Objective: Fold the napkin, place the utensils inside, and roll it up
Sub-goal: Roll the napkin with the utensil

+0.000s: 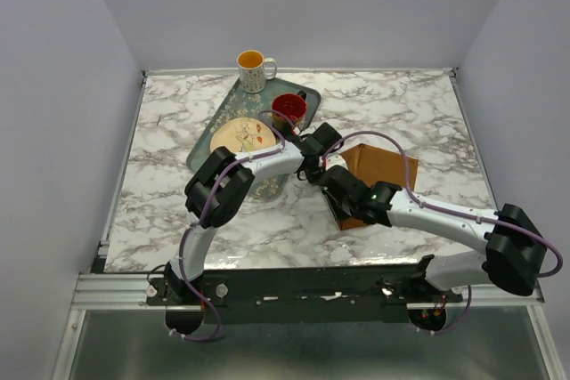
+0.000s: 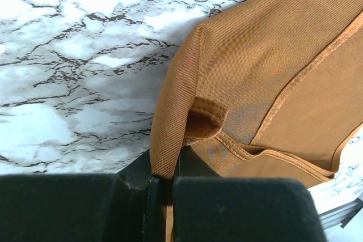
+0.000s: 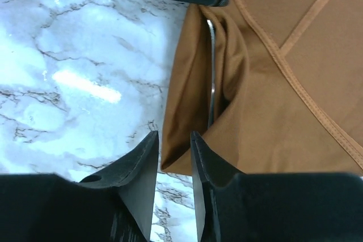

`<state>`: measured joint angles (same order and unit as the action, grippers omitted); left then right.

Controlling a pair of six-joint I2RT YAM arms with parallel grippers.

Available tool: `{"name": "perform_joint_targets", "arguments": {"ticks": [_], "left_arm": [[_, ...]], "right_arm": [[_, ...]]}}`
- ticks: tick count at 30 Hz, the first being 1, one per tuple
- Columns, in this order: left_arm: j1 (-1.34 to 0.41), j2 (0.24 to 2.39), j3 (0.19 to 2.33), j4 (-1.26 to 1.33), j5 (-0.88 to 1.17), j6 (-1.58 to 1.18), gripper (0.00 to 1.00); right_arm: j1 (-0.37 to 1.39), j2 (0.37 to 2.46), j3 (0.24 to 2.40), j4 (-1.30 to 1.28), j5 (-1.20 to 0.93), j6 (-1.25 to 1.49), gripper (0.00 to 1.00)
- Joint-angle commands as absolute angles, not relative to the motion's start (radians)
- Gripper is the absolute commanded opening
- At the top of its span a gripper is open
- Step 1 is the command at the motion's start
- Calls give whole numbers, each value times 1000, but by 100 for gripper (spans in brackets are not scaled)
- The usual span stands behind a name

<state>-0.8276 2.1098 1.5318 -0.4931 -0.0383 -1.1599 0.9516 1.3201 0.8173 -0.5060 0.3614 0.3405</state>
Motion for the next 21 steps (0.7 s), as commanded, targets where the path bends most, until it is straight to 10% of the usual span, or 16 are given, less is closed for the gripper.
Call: {"name": "perform_joint_targets", "arguments": {"ticks": [1,21], "left_arm": [[-825,2134,1497,-529,-58,-1152,0],[-824,2138,1491,-522,-48,-1154,0]], "right_arm": [[963,1368,830,-482,288,316,36],[968,1588,908,-546,320,247,39]]}}
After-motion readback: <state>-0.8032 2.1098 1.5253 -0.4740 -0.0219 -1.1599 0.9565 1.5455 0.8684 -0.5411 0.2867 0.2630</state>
